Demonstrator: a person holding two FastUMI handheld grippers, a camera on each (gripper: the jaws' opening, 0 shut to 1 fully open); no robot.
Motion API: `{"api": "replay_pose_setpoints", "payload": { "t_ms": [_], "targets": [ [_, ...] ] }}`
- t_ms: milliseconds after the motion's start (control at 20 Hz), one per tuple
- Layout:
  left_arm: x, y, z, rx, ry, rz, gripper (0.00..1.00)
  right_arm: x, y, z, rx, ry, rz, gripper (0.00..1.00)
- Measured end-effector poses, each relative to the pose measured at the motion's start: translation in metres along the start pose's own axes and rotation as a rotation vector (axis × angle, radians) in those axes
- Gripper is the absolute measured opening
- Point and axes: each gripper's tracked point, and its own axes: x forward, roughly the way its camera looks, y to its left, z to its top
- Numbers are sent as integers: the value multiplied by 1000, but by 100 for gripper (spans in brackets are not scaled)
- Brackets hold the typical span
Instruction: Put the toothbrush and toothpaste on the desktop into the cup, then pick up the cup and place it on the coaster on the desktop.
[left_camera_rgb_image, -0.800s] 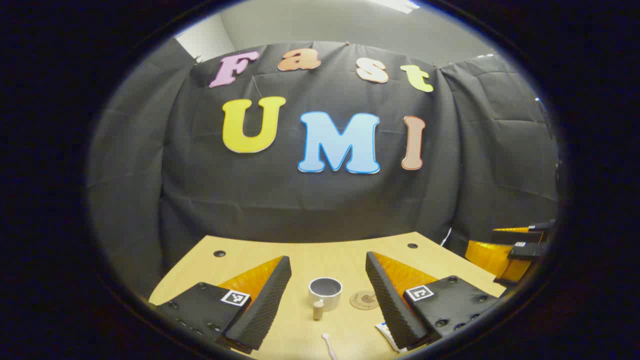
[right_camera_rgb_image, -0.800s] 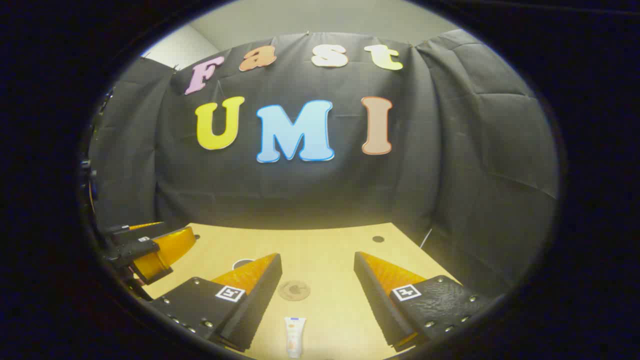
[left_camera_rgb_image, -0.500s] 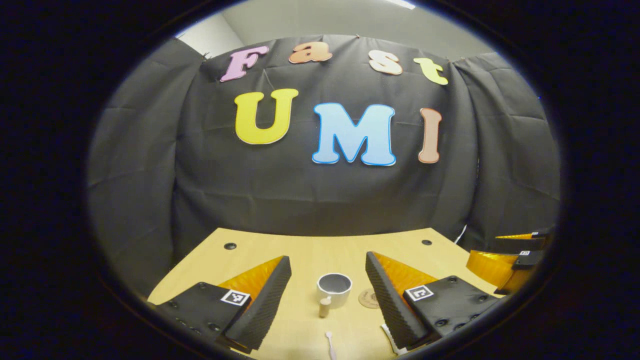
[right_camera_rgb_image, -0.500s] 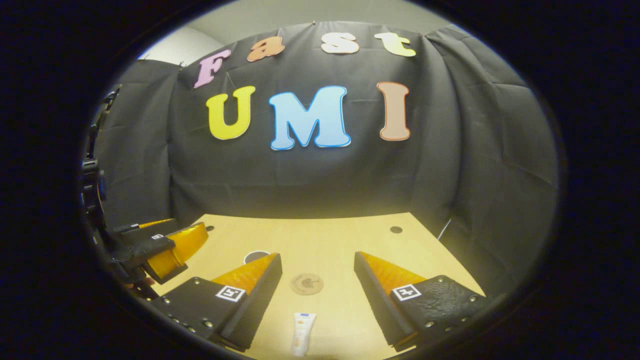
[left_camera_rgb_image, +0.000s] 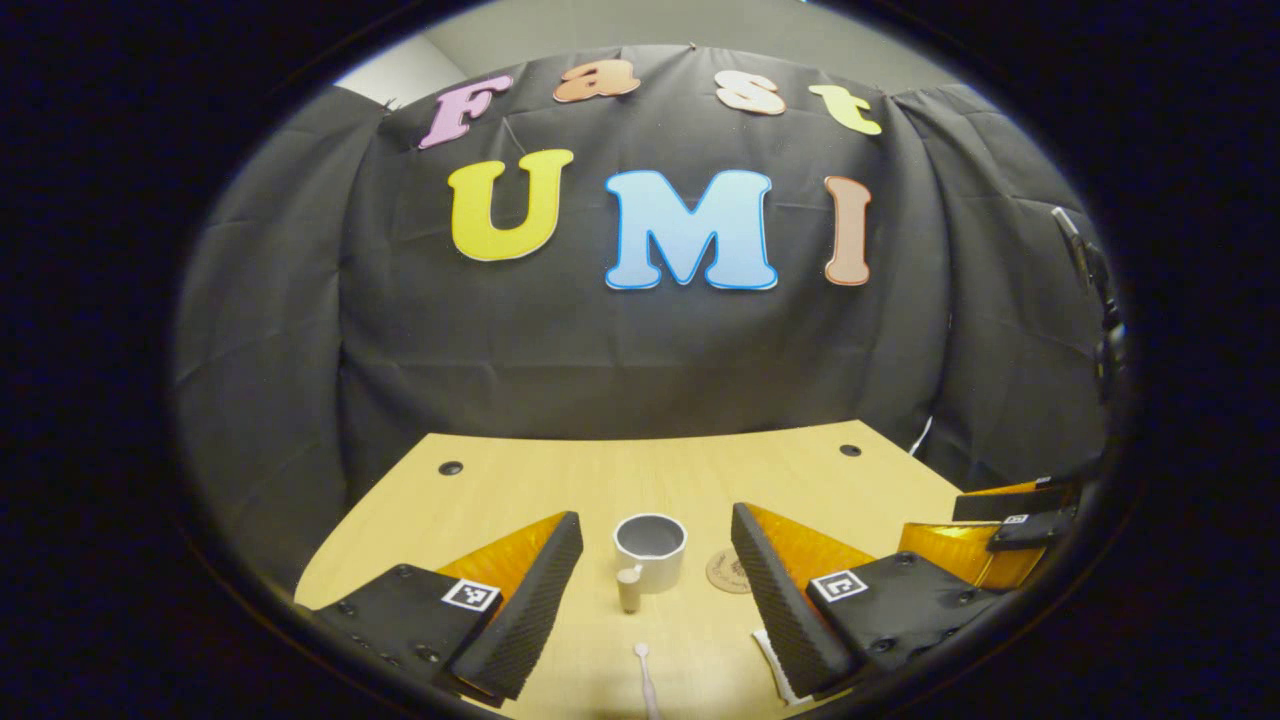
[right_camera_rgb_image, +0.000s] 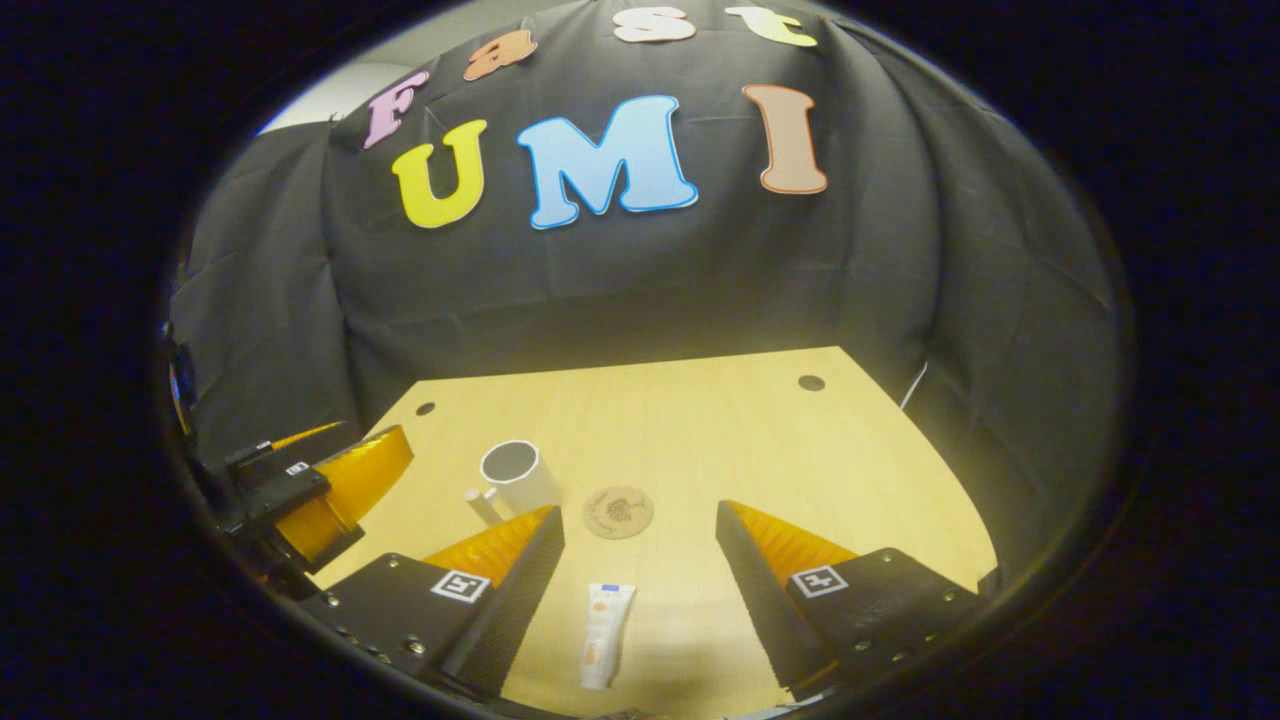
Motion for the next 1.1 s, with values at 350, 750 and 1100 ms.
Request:
{"api": "replay_pose_setpoints", "payload": {
  "t_ms": [350, 750, 1100],
  "targets": [
    [5, -2, -45, -4, 113, -8, 100, 6, 12, -18, -29, 149, 20, 94],
    [11, 0, -133, -43, 325, -21, 100, 30, 20, -83, -41, 370, 38, 94],
    [17, 10, -209, -74, 490, -2, 98, 47, 24, -136, -49, 514, 42, 94]
  ]
}}
